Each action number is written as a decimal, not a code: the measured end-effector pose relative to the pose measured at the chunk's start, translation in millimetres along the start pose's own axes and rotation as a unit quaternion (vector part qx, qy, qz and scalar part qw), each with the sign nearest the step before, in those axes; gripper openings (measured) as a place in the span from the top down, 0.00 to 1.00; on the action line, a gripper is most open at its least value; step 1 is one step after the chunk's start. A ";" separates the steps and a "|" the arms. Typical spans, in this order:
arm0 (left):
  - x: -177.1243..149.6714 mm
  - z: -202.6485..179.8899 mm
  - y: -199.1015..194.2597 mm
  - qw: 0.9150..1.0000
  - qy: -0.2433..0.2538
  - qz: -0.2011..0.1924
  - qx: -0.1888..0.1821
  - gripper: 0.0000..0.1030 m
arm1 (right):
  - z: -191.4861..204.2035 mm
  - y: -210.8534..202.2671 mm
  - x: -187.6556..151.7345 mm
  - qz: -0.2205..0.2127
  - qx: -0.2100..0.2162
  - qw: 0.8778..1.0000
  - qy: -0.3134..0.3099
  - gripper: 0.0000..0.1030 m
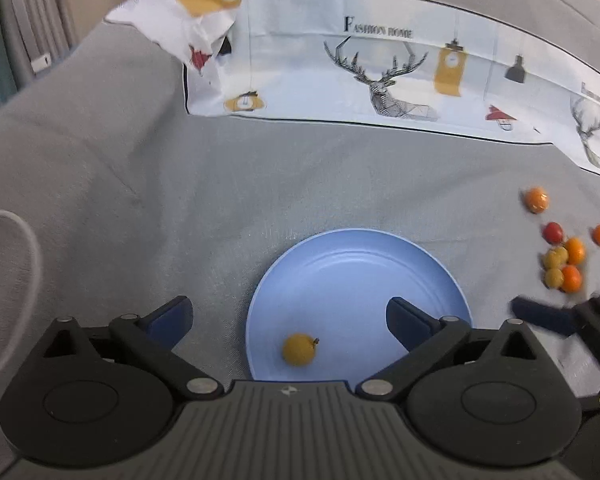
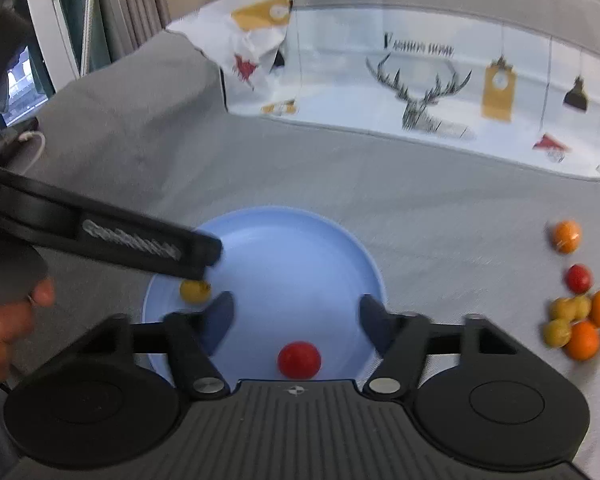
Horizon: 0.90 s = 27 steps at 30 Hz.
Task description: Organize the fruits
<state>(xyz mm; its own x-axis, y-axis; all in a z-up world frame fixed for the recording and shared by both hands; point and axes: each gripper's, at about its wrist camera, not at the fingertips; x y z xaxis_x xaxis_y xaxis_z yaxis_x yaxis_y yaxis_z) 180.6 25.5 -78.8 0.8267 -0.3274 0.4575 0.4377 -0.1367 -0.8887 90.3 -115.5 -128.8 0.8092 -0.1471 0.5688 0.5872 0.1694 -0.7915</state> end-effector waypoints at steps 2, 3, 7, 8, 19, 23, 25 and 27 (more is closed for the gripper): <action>-9.2 0.9 -15.3 1.000 -0.010 -0.008 0.007 0.00 | 0.6 -12.9 -2.7 -0.001 -0.015 1.000 -0.003 0.09; -14.7 0.8 -23.6 1.000 -0.012 -0.010 0.008 0.00 | 0.9 -21.5 -5.9 -0.002 -0.021 1.000 -0.003 0.08; -44.2 -3.4 -60.5 1.000 -0.021 -0.012 0.018 0.00 | 4.5 -58.7 -26.2 0.002 -0.019 1.000 0.001 0.04; -52.5 -4.2 -69.6 0.999 -0.026 -0.012 0.019 0.00 | 6.1 -67.2 -31.6 0.002 -0.017 1.000 0.005 0.04; -116.6 -21.3 -145.1 0.998 -0.032 -0.048 0.025 0.00 | 26.1 -154.9 -76.9 -0.044 -0.023 0.998 0.036 0.01; -126.3 -28.3 -164.6 0.997 -0.027 -0.070 0.026 0.00 | 28.9 -177.0 -86.0 -0.070 -0.029 0.996 0.037 0.01; -130.6 -31.8 -173.8 0.996 -0.024 -0.079 0.024 0.00 | 31.1 -186.5 -90.7 -0.081 -0.030 0.996 0.034 0.01; -135.6 -34.6 -181.4 0.996 -0.020 -0.086 0.023 0.00 | 33.8 -193.4 -94.4 -0.088 -0.030 0.995 0.030 0.01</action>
Point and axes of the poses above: each gripper's, at about its wrist camera, not at the fingertips, and y roughly the way its jaws point, z to its left, x to its top, and after that the axes turned 8 degrees about z, right-handed
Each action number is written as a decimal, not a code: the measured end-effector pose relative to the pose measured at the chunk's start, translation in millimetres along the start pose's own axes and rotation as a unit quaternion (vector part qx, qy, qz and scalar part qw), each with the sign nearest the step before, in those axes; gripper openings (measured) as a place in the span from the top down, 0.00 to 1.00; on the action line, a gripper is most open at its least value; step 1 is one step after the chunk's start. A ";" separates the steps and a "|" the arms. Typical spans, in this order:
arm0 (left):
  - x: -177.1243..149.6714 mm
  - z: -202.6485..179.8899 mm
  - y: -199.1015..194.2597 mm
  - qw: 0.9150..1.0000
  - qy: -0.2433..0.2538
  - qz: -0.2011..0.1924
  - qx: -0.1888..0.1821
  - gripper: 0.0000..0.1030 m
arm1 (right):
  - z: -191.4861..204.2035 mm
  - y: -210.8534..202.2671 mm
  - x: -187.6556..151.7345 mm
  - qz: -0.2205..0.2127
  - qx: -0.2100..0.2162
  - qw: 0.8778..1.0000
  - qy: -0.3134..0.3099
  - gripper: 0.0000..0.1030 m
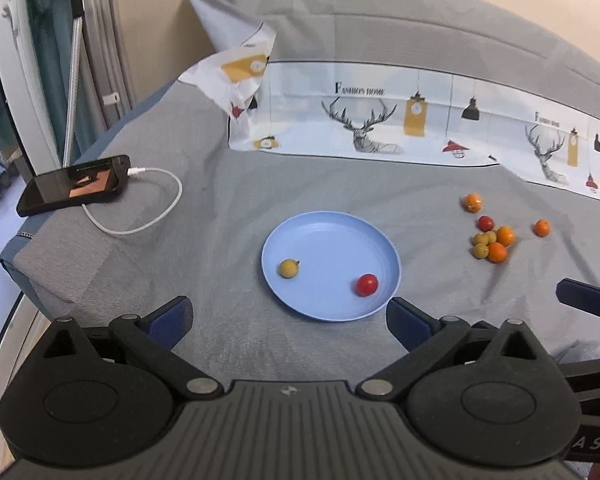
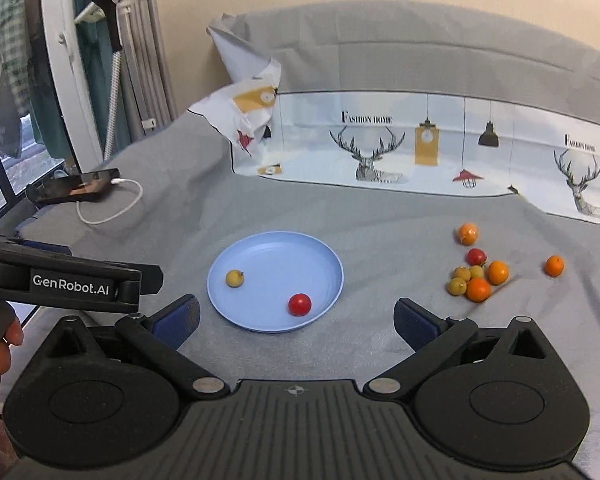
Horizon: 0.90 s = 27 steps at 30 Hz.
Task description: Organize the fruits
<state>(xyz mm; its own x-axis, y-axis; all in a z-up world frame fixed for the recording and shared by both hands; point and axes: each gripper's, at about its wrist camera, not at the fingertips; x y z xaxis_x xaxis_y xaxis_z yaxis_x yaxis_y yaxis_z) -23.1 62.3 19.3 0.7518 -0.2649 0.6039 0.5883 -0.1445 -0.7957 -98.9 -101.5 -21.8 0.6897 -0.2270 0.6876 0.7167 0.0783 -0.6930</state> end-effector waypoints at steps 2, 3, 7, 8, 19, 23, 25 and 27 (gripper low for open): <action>-3.3 -3.4 -7.1 1.000 0.004 -0.007 0.002 0.00 | 1.2 -6.3 -2.4 -0.006 0.000 1.000 -0.003 0.01; -4.5 -4.2 -9.3 1.000 0.005 -0.008 0.002 0.00 | 1.8 -9.7 -3.2 -0.010 0.000 1.000 -0.005 0.01; -7.4 -6.0 -16.6 1.000 0.008 -0.014 0.001 0.00 | 2.2 -19.9 -5.6 -0.021 -0.003 1.000 -0.004 0.01; -8.0 -6.9 -18.3 1.000 0.010 -0.016 0.001 0.00 | 2.2 -21.6 -6.2 -0.022 -0.004 1.000 -0.004 0.01; -11.6 -3.8 -21.9 1.000 0.012 -0.022 -0.001 0.00 | 4.2 -28.2 -8.2 -0.027 -0.013 1.000 -0.004 0.01; -11.4 -3.4 -21.0 1.000 0.010 -0.020 -0.002 0.00 | 5.0 -26.9 -6.8 -0.025 -0.014 1.000 -0.006 0.01; -11.4 -3.8 -20.2 1.000 0.010 -0.018 -0.003 0.00 | 4.7 -26.1 -6.4 -0.023 -0.014 1.000 -0.006 0.01; -10.8 -3.2 -19.0 1.000 0.010 -0.016 -0.003 0.00 | 4.4 -25.0 -6.1 -0.022 -0.015 1.000 -0.006 0.01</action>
Point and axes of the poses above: each gripper's, at about its wrist camera, not at the fingertips, and y roughly the way its jaws point, z to its left, x to its top, and after that the axes turned 8 degrees about z, right-handed
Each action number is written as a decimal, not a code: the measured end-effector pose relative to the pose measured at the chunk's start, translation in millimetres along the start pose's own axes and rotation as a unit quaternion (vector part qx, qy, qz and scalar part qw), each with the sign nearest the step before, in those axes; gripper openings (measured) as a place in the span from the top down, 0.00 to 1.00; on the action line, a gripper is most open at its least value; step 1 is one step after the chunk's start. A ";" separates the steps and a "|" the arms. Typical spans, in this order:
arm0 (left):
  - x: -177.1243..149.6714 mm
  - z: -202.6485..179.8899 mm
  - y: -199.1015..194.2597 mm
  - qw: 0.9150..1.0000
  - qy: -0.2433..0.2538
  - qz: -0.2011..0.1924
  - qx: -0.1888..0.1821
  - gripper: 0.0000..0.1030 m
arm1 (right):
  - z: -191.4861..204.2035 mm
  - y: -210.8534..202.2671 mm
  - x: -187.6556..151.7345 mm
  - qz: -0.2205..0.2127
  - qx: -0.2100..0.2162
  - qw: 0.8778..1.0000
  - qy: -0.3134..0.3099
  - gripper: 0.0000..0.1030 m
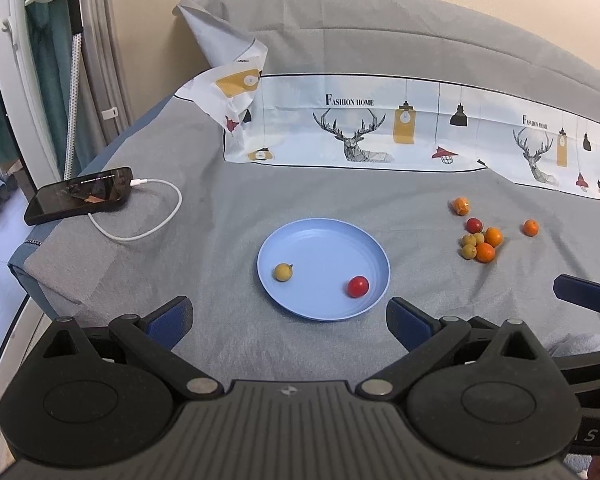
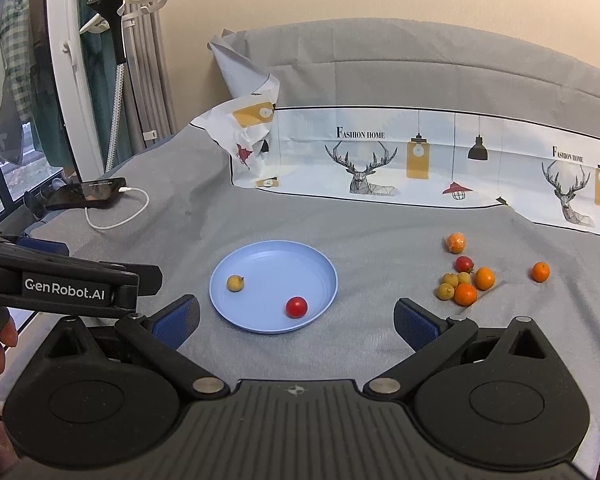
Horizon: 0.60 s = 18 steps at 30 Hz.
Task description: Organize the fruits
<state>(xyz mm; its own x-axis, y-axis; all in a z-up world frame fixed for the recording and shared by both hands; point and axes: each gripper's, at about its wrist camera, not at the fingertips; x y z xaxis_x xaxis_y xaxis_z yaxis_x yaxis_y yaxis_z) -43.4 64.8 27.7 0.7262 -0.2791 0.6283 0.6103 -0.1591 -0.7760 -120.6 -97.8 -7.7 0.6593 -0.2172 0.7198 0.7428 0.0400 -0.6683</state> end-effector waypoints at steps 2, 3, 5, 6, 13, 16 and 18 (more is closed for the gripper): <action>0.3 0.1 1.8 1.000 -0.001 0.003 0.000 0.00 | 0.0 1.3 0.3 0.002 0.000 1.000 0.000 0.01; 0.7 0.3 2.7 1.000 -0.001 0.004 0.000 0.00 | -0.1 1.9 0.6 0.003 0.000 1.000 0.000 0.01; 1.2 0.5 4.8 1.000 -0.001 0.005 0.001 0.00 | 0.6 3.7 0.9 0.006 0.000 1.000 -0.001 0.01; 1.7 0.5 5.8 1.000 -0.001 0.006 0.001 0.00 | 0.2 4.6 1.1 0.008 0.000 1.000 -0.001 0.01; 3.5 -0.4 12.9 1.000 0.003 0.014 0.002 0.00 | -2.3 12.2 2.5 0.017 0.001 1.000 0.001 0.01; 4.6 -0.8 16.5 1.000 0.006 0.017 0.003 0.00 | -2.4 14.9 2.7 0.020 0.001 1.000 0.003 0.01; 5.6 -1.7 19.2 1.000 0.008 0.020 0.003 0.00 | -3.2 17.6 3.3 0.023 0.002 1.000 0.005 0.01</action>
Point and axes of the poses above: each gripper's, at about its wrist camera, not at the fingertips, and y roughly the way its jaws point, z to its left, x to its top, and after that the axes turned 8 degrees about z, right-handed
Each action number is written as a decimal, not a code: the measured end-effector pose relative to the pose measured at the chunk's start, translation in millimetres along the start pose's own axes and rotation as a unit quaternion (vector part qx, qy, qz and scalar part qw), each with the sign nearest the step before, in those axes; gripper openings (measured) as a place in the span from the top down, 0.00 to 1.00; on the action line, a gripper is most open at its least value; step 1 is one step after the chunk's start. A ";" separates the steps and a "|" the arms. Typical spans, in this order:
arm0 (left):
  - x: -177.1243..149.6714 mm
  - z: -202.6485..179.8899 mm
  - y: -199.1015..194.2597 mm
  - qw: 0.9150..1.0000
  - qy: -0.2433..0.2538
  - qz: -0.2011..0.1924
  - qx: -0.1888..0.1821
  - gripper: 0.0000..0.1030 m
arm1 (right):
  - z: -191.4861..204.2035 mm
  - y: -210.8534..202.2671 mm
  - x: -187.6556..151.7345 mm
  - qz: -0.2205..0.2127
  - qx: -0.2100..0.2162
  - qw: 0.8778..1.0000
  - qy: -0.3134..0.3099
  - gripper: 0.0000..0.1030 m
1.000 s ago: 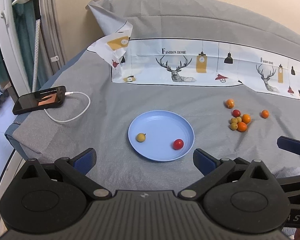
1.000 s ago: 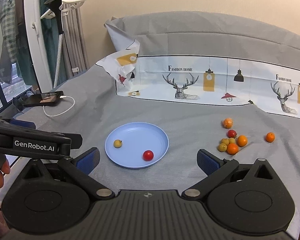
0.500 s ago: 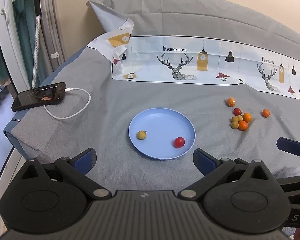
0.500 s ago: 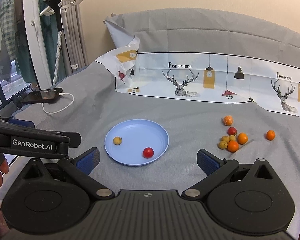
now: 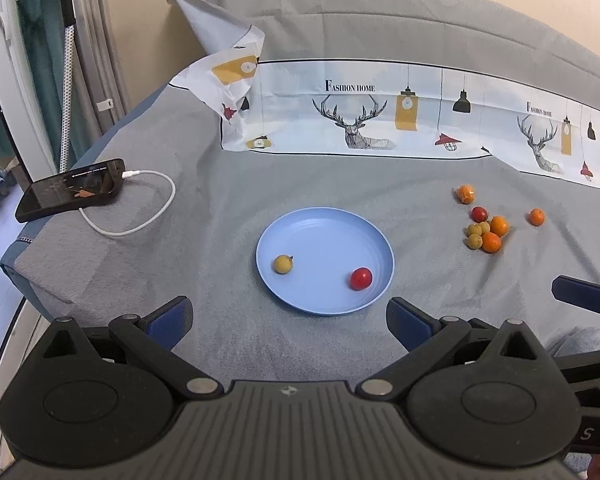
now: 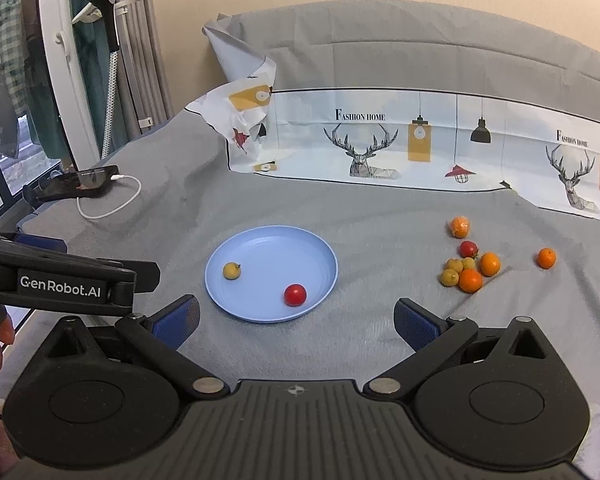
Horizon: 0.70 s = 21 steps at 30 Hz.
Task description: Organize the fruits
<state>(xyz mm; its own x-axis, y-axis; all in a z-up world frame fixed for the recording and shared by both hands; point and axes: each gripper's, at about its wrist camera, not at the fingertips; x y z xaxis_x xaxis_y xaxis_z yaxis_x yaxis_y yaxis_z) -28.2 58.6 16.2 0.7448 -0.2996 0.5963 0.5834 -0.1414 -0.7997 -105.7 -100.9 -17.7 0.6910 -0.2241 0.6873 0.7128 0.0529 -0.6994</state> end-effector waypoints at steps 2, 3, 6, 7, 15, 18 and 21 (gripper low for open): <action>1.0 -1.8 3.1 1.000 0.003 0.003 0.000 0.00 | -0.4 2.4 1.0 0.003 0.001 1.000 0.002 0.01; 1.9 -3.2 5.4 1.000 0.005 0.006 0.001 0.00 | -1.7 3.3 1.0 0.003 0.001 1.000 0.004 0.01; 6.4 -7.9 13.3 1.000 0.010 0.017 0.001 0.00 | -8.1 8.2 0.1 0.006 0.000 1.000 0.012 0.01; 8.6 -9.9 17.1 1.000 0.010 0.023 0.001 0.00 | -11.2 10.2 -0.3 0.008 -0.001 1.000 0.016 0.01; 38.7 -53.6 60.5 0.998 0.038 0.053 -0.013 0.00 | -70.7 23.8 2.7 -0.001 -0.059 0.994 0.089 0.01; 56.3 -83.6 87.6 0.996 0.060 0.066 -0.026 0.00 | -105.0 34.1 5.7 -0.024 -0.104 0.989 0.104 0.01; 72.4 -109.7 114.6 0.994 0.068 0.081 -0.033 0.00 | -140.0 61.3 12.9 -0.037 -0.135 0.985 0.096 0.01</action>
<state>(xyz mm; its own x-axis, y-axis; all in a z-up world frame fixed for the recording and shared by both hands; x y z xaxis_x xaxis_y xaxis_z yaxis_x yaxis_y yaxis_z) 57.1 -82.8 -39.9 0.7736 -0.4485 0.4476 0.4329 -0.1418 -0.8902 -70.0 -236.8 -79.2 0.5835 -0.3995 0.7071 0.6845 -0.2266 -0.6929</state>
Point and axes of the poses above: each gripper's, at about its wrist camera, not at the fingertips, and y roughly the way its jaws point, z to its left, x to its top, and after that the axes turned 8 degrees about z, right-handed
